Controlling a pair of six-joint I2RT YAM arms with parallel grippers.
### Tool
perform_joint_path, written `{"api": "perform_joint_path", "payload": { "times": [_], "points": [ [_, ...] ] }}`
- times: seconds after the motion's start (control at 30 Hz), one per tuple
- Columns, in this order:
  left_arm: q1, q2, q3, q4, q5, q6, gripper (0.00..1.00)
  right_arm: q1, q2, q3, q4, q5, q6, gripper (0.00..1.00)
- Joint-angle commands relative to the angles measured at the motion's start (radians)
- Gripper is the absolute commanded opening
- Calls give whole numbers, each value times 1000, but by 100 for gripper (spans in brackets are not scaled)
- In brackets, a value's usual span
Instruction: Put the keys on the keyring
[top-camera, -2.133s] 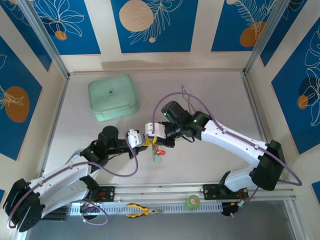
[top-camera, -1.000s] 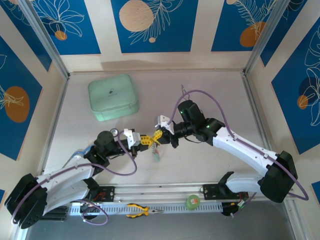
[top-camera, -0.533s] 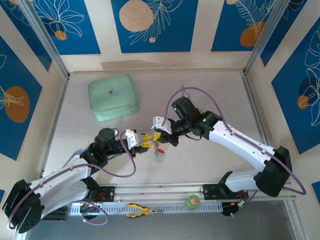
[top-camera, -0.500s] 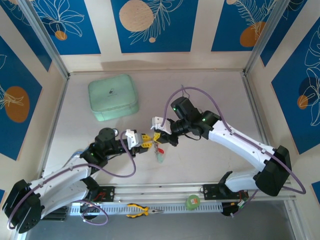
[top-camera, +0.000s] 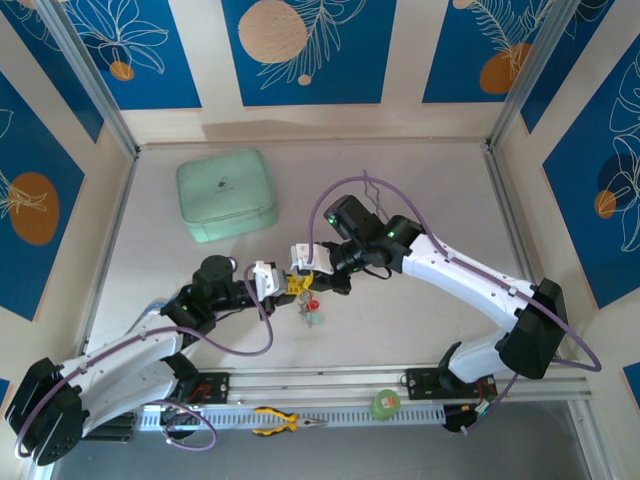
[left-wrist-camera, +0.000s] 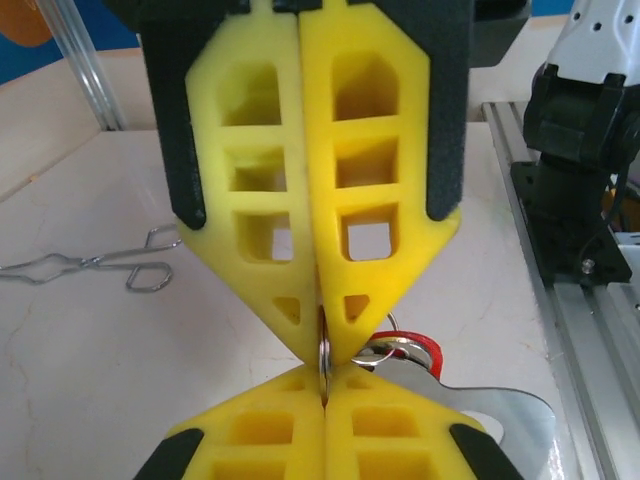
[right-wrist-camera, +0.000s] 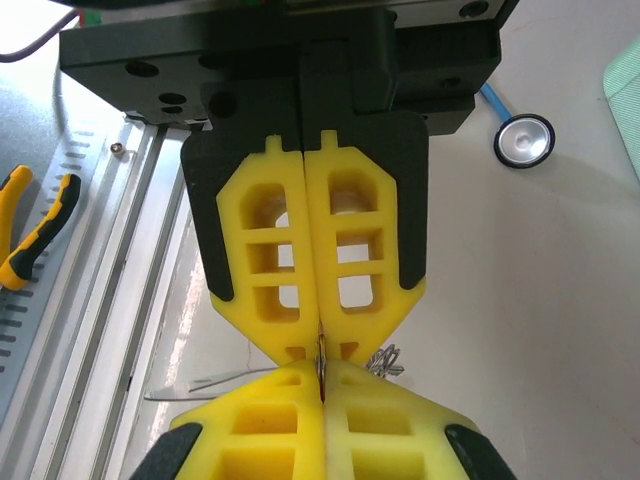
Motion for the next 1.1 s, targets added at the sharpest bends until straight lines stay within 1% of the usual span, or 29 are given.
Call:
{"api": "perform_joint_path", "payload": {
  "times": [0.0, 0.03, 0.13, 0.2, 0.4, 0.53, 0.7, 0.77, 0.8, 0.83, 0.87, 0.93, 1.07],
  "points": [
    [-3, -5, 30, 27, 27, 5, 0, -24, -43, -11, 64, -101, 57, 12],
    [-2, -9, 22, 48, 27, -3, 0, -43, -63, -36, 104, -127, 88, 18],
    [-1, -15, -14, 148, 28, -47, 0, -93, -122, -128, 222, -194, 181, 28],
    [-1, -12, -29, 204, 28, -74, 0, -100, -131, -155, 243, -204, 203, 29],
    [-1, -7, -76, 348, 22, -132, 0, -100, -130, -199, 262, -195, 227, 29],
    [-1, -3, -83, 371, 33, -146, 0, -100, -127, -203, 277, -208, 237, 26],
    [-1, -1, -88, 390, 37, -155, 0, -100, -122, -201, 290, -224, 238, 6],
    [-1, 0, -88, 392, 29, -153, 0, -103, -122, -198, 291, -238, 233, 0],
    [0, 0, -88, 389, 21, -152, 0, -104, -122, -196, 288, -244, 228, 0],
    [-1, -2, -87, 380, 10, -149, 2, -105, -123, -193, 280, -246, 220, 0],
    [0, -8, -85, 364, -3, -146, 10, -105, -124, -190, 269, -244, 210, 0],
    [-1, -26, -74, 297, -17, -119, 16, -105, -126, -175, 236, -226, 182, 0],
    [-2, -72, -29, 97, -36, -35, 20, -96, -116, -129, 133, -152, 104, 0]
  ]
}}
